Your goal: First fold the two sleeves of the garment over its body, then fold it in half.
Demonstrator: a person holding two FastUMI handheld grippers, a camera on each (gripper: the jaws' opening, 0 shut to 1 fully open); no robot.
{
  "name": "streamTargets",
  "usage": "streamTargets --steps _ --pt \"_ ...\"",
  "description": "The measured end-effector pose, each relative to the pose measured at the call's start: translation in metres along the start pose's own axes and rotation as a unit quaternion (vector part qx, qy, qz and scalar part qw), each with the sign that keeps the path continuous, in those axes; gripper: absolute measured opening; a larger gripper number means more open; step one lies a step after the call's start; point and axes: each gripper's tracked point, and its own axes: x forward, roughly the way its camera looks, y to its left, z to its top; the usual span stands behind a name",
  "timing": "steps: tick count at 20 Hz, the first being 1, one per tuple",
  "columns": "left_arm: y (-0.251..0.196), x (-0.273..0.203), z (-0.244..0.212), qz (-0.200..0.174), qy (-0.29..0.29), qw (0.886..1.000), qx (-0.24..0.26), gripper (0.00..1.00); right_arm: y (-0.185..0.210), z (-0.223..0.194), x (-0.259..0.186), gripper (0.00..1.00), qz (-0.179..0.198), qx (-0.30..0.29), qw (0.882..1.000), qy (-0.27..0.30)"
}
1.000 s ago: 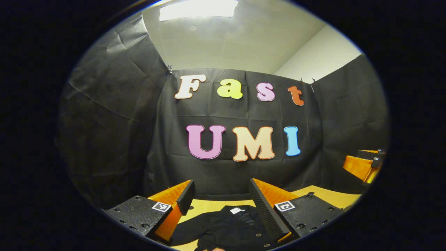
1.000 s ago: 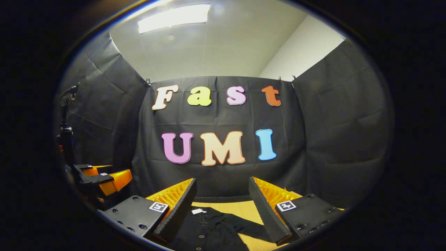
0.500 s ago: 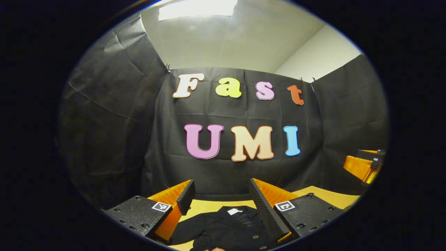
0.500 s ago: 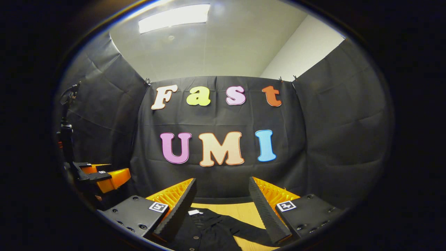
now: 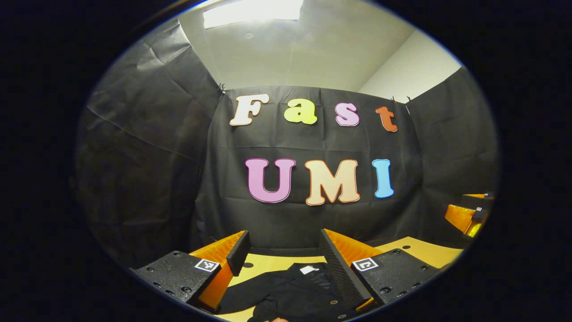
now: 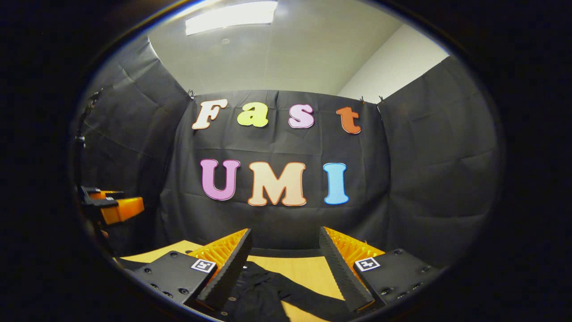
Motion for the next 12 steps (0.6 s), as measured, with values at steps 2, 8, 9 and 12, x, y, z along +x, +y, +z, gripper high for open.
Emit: streamTargets --steps 2,8,9,12 --pt "0.001 -0.001 0.002 0.006 0.000 1.000 0.004 0.92 -0.023 -0.018 0.007 0.97 -0.014 -0.007 1.000 0.018" --pt "-0.001 -0.002 0.000 0.028 0.003 0.999 0.018 0.92 -0.108 -0.096 0.027 0.98 -0.072 -0.042 0.992 0.090" --pt "-0.001 -0.002 0.000 0.032 0.005 0.999 0.020 0.92 -0.122 -0.113 0.028 0.98 -0.075 -0.041 0.991 0.105" --pt "-0.003 -0.002 -0.001 0.043 0.008 0.999 0.029 0.92 -0.162 -0.161 0.029 0.97 -0.098 -0.030 0.983 0.154"
